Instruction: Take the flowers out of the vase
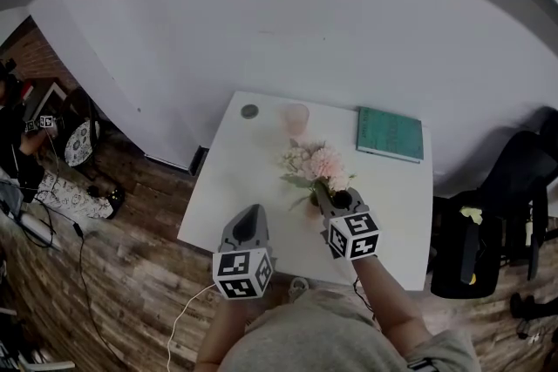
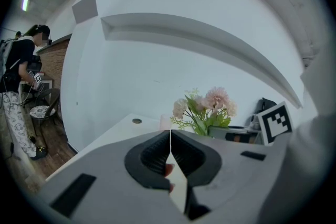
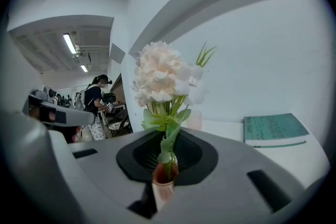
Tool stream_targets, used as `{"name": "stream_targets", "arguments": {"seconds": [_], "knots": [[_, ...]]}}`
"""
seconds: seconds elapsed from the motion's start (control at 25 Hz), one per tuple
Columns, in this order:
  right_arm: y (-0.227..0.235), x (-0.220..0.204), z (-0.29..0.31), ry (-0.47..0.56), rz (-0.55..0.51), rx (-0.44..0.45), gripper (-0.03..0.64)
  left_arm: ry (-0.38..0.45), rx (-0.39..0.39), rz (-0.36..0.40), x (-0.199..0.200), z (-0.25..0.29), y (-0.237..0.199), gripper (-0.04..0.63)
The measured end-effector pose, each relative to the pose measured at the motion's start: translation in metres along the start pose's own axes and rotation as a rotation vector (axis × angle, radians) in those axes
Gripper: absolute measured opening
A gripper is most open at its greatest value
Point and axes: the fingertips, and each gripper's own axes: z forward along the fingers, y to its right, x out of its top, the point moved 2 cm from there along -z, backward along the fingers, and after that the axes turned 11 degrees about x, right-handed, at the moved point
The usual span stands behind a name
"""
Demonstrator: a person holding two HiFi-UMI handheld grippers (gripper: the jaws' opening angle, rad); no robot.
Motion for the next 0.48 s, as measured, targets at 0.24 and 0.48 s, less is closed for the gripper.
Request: {"name": "stream_targets", "arguments": {"seconds": [0.24,0.48], "knots": [[-0.006,0.007,-0.007,0.02,-0.019,-0.017,0.031,0.004,-0.001,-0.002,-0.001,-0.015,-0.003,0.008],[-0.01,0.022,-0.017,0.052,-0.048,-0.035,0.028,0.008,-0.005,-0.004,-0.004,-0.032,-0.003,0.008]]}}
